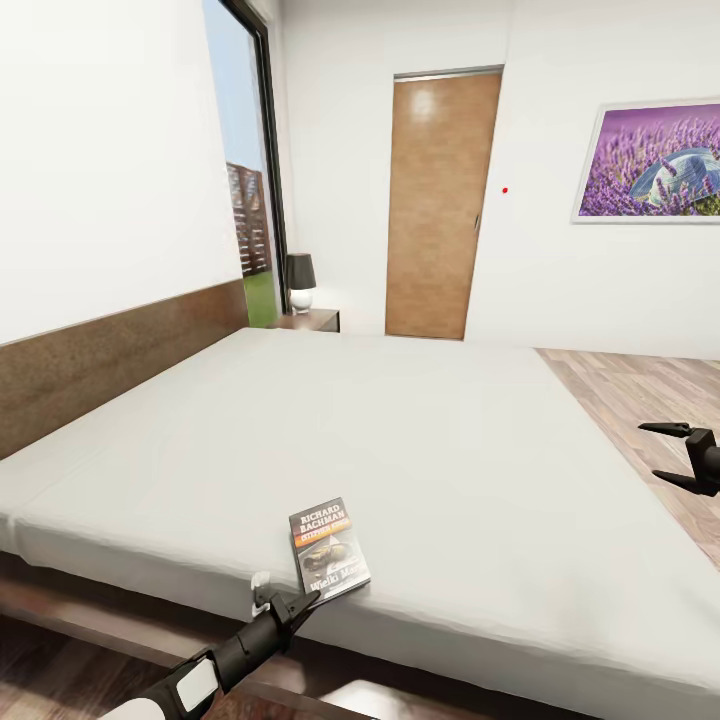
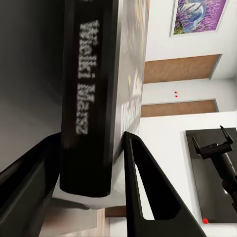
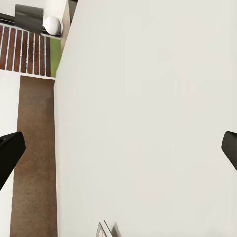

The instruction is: In the bedroom, move the book from the bed onto either nightstand, and place the two sandals side by side next to the bed.

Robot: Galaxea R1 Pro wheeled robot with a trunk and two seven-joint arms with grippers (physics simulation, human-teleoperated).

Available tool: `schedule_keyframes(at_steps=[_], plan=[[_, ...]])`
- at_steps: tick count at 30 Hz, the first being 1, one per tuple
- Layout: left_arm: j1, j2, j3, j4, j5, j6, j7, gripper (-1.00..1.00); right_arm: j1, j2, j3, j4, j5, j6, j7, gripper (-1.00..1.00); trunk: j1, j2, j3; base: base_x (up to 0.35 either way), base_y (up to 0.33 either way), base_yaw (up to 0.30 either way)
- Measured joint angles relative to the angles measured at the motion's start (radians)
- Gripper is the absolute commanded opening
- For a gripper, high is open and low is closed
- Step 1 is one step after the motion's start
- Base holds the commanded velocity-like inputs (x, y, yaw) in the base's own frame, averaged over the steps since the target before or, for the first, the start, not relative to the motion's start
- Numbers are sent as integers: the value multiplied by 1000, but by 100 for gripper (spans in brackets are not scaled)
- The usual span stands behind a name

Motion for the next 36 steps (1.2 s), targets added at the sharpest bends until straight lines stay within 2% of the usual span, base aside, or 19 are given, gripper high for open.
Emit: schedule_keyframes(at_steps=[21,36], plan=[[0,1,-7,-1,-2,0,-3,-100,0,0,0,0,0,0,0,100,0,0,0,0,0,0],[0,6,-7,-3,-1,1,-1,-100,0,0,1,0,-1,0,0,100,-57,105,47,0,0,0]])
